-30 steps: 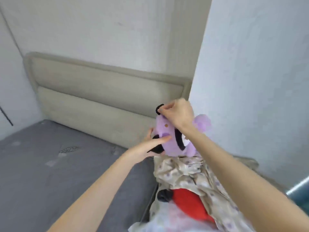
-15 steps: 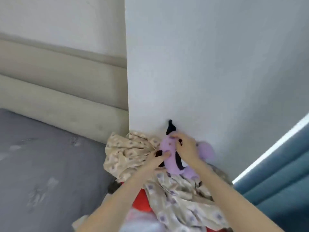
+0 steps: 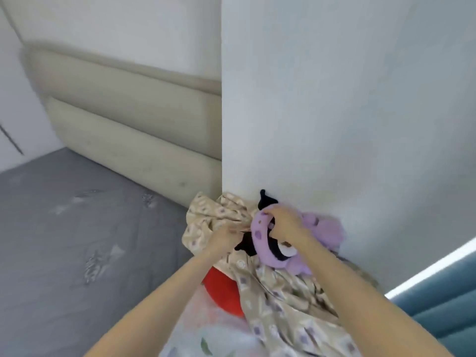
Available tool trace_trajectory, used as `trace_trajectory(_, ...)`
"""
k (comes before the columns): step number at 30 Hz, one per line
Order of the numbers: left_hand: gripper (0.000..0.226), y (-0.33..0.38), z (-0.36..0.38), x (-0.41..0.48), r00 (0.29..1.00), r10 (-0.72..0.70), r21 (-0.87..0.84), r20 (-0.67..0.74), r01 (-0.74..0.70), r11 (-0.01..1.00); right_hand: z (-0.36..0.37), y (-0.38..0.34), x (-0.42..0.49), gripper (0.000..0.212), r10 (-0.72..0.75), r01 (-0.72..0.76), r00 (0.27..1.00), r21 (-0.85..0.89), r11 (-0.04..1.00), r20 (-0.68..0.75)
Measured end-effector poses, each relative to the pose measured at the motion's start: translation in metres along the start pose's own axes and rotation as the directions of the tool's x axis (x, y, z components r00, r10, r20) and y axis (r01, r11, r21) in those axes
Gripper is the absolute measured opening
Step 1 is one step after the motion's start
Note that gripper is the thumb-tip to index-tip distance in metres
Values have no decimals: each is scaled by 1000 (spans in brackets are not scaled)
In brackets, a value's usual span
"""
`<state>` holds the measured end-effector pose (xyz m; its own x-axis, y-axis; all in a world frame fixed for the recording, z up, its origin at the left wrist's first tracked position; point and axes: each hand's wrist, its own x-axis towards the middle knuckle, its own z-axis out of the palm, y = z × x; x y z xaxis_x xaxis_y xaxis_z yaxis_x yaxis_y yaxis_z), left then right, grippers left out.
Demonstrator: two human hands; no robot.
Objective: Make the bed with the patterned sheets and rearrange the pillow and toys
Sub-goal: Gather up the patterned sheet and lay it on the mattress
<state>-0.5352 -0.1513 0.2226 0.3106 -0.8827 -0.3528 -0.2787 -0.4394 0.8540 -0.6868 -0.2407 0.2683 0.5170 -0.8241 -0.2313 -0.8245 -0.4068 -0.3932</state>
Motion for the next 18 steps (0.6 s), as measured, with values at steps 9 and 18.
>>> trace_trajectory(9, 26, 2, -105, -66, 981, -24, -246, -195, -26, 969, -19, -107, -8, 37, -103, 60, 984, -275, 960, -145)
trace_trajectory(18, 19, -85, -250, -186, 858, -155, -378, -490, -49, 924, 64, -282, -21, 34, -402, 402, 916, -60, 914, 18)
